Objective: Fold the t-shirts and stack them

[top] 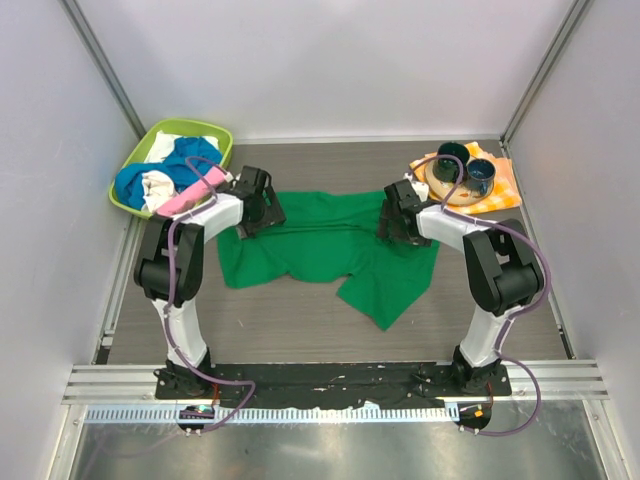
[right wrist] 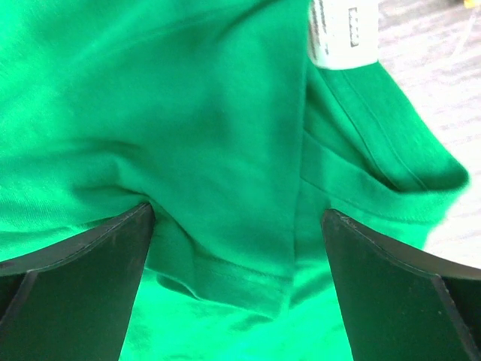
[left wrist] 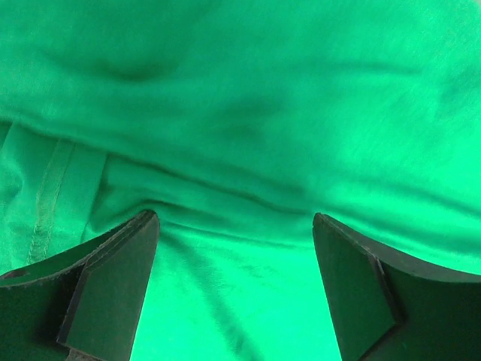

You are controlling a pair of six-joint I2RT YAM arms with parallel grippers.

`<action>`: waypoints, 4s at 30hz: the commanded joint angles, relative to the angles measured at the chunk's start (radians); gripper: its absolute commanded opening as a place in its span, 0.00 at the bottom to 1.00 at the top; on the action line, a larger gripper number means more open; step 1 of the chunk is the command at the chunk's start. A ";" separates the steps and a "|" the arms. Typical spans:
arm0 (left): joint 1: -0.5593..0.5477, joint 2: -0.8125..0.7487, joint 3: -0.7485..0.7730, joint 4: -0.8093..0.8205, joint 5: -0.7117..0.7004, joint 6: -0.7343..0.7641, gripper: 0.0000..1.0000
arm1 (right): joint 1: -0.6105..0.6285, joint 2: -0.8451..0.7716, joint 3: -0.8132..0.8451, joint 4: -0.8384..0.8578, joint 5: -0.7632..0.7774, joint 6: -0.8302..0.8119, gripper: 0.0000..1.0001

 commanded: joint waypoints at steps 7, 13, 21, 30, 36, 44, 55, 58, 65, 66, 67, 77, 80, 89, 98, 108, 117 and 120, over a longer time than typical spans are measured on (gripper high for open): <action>-0.068 -0.296 -0.250 -0.069 -0.029 0.006 0.95 | 0.178 -0.286 -0.080 -0.191 0.170 -0.014 1.00; -0.082 -0.530 -0.350 -0.148 -0.041 -0.043 1.00 | 0.312 -0.522 -0.154 -0.251 0.136 0.037 1.00; -0.083 -0.678 -0.545 -0.214 -0.174 -0.161 1.00 | 0.450 -0.716 -0.342 -0.254 0.043 0.192 1.00; -0.083 -0.727 -0.660 -0.211 -0.256 -0.264 0.97 | 0.528 -0.777 -0.369 -0.283 0.046 0.207 0.99; -0.083 -0.715 -0.655 -0.198 -0.313 -0.261 0.96 | 0.556 -0.773 -0.388 -0.269 0.041 0.207 0.98; -0.069 -0.615 -0.651 -0.135 -0.348 -0.253 0.88 | 0.570 -0.777 -0.396 -0.266 0.041 0.218 0.97; -0.022 -0.538 -0.666 -0.033 -0.297 -0.253 0.52 | 0.573 -0.777 -0.404 -0.269 0.043 0.223 0.96; -0.006 -0.554 -0.669 -0.035 -0.296 -0.250 0.35 | 0.574 -0.769 -0.418 -0.269 0.038 0.227 0.96; 0.007 -0.613 -0.672 -0.053 -0.297 -0.241 0.07 | 0.591 -0.754 -0.484 -0.262 -0.013 0.287 0.88; 0.009 -0.618 -0.671 -0.055 -0.299 -0.236 0.06 | 0.593 -0.756 -0.491 -0.263 -0.019 0.302 0.87; 0.009 -0.626 -0.669 -0.056 -0.299 -0.235 0.06 | 0.596 -0.757 -0.506 -0.262 -0.031 0.308 0.84; 0.009 -0.633 -0.669 -0.043 -0.288 -0.223 0.06 | 0.646 -0.820 -0.571 -0.309 -0.065 0.411 0.75; 0.009 -0.629 -0.672 -0.033 -0.285 -0.220 0.06 | 0.663 -0.826 -0.588 -0.309 -0.074 0.436 0.73; 0.011 -0.635 -0.674 -0.027 -0.288 -0.210 0.05 | 0.682 -0.777 -0.649 -0.242 -0.082 0.474 0.70; 0.012 -0.653 -0.666 -0.037 -0.285 -0.197 0.06 | 0.682 -0.681 -0.597 -0.205 -0.006 0.468 0.68; 0.012 -0.656 -0.660 -0.043 -0.280 -0.184 0.06 | 0.682 -0.595 -0.585 -0.171 0.037 0.460 0.49; 0.014 -0.670 -0.663 -0.053 -0.279 -0.186 0.05 | 0.680 -0.598 -0.568 -0.223 0.070 0.466 0.01; 0.012 -0.704 -0.659 -0.075 -0.265 -0.190 0.04 | 0.682 -0.648 -0.534 -0.300 0.104 0.462 0.01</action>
